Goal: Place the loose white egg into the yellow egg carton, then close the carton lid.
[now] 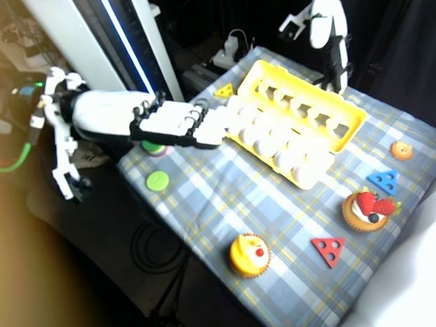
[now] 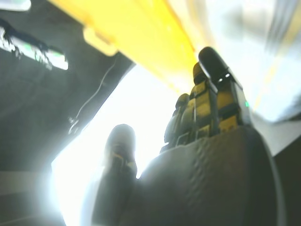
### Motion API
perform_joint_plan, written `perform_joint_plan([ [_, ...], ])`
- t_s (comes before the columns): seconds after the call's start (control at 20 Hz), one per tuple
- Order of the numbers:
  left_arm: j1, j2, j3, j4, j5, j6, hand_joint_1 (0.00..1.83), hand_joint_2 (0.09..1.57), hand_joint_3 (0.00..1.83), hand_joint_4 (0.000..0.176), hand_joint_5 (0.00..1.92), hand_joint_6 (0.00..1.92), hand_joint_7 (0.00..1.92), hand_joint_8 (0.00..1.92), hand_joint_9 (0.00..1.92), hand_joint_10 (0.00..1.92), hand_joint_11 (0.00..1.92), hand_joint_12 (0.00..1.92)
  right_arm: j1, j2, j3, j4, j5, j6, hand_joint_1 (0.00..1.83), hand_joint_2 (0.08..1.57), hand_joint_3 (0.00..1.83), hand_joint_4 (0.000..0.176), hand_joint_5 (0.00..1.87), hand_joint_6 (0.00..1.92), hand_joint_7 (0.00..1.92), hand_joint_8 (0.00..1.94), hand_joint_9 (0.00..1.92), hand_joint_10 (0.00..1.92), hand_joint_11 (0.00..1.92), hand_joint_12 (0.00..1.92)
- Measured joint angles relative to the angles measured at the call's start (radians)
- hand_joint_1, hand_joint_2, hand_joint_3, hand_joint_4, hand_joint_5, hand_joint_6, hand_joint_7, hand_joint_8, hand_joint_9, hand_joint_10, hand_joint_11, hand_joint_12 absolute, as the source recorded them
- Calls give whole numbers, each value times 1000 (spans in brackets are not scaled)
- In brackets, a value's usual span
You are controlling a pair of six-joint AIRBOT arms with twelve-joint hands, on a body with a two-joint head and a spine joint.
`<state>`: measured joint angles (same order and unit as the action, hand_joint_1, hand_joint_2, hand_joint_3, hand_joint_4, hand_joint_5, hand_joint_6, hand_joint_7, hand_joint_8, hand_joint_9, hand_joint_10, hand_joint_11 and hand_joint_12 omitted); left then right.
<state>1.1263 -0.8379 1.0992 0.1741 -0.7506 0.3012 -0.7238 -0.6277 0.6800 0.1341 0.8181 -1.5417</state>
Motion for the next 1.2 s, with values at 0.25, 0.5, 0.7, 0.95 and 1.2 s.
perform_joint_plan([
  [0.25,0,-10,0,33,-24,-44,0,1341,0,0,0,0,0,0,377,116,351,1171,0,-6,0,0,0,0,269,1369,0,14,0,0,0,0,0,0,0,0],
  [0.5,-18,21,-67,39,-154,61,28,1282,0,84,0,0,0,0,493,46,382,1076,0,-6,0,2,0,0,305,1365,0,29,0,0,0,0,0,0,0,0],
  [0.7,-103,21,-78,80,-184,103,0,1304,2,62,0,0,15,2,485,27,301,1127,0,-6,0,1,0,0,329,1374,1,47,0,0,0,0,0,0,0,0],
  [0.95,-300,-84,3,301,-71,19,59,1348,7,48,0,0,25,0,331,2,1,1409,0,-6,0,0,0,0,352,1372,0,12,0,0,0,0,0,0,0,0],
  [1.2,-441,-166,74,563,92,-120,233,1431,13,14,1,0,55,14,313,15,0,1491,0,-6,0,3,6,0,373,1365,0,20,0,0,0,0,0,0,0,0],
])
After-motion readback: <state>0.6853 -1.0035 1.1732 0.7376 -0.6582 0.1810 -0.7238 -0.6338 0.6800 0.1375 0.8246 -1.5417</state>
